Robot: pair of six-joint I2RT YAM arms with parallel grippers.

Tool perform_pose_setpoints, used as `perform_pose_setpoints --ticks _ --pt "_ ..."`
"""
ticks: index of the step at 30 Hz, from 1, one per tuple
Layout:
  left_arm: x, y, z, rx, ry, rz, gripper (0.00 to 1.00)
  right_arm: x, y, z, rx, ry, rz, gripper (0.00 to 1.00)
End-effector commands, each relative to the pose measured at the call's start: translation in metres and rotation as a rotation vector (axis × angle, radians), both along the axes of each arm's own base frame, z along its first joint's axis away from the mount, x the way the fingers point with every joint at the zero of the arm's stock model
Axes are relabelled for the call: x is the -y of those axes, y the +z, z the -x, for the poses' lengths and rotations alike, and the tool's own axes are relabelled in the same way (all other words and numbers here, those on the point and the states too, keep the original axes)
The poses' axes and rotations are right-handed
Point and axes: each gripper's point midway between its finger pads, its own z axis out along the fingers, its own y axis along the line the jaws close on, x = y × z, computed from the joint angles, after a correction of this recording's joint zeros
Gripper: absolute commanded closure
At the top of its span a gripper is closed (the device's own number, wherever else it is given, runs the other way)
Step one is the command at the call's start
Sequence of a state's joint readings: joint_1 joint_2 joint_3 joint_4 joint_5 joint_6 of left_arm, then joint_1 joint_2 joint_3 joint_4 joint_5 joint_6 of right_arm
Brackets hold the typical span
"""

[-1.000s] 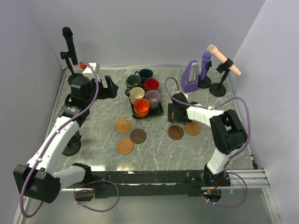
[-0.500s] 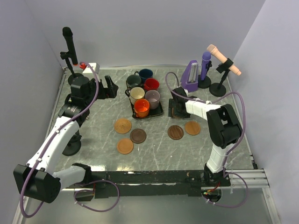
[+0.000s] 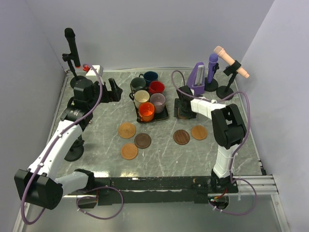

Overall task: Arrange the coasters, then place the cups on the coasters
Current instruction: Move the coaster to the center of the board.

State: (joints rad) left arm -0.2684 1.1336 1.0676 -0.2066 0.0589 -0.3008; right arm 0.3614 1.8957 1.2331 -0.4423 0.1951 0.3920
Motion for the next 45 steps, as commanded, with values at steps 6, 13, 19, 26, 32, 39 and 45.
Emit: perform_pose_setpoints --ticks 6,13,19,26,32,39,45 --pt "0.004 0.009 -0.003 0.029 -0.010 0.014 0.03 0.010 0.003 -0.020 0.002 -0.043 0.019 0.19" --pt "0.005 0.010 -0.003 0.028 -0.015 0.015 0.03 0.010 0.003 -0.019 0.009 -0.033 0.015 0.15" --pt "0.005 0.009 -0.005 0.025 -0.011 0.010 0.03 0.006 0.003 -0.017 0.011 0.010 0.000 0.02" --pt "0.005 0.014 -0.002 0.037 -0.018 0.017 0.03 -0.002 0.048 -0.014 0.135 0.088 -0.062 0.02" --pt "0.008 0.014 0.002 0.046 -0.024 0.040 0.04 -0.003 0.116 -0.003 0.276 0.117 -0.118 0.02" --pt "0.014 -0.055 0.019 -0.154 -0.056 0.043 0.02 -0.003 0.170 0.036 0.407 0.178 -0.192 0.02" --pt "0.013 -0.120 0.030 -0.349 -0.096 -0.014 0.02 -0.006 0.195 0.069 0.465 0.243 -0.262 0.04"
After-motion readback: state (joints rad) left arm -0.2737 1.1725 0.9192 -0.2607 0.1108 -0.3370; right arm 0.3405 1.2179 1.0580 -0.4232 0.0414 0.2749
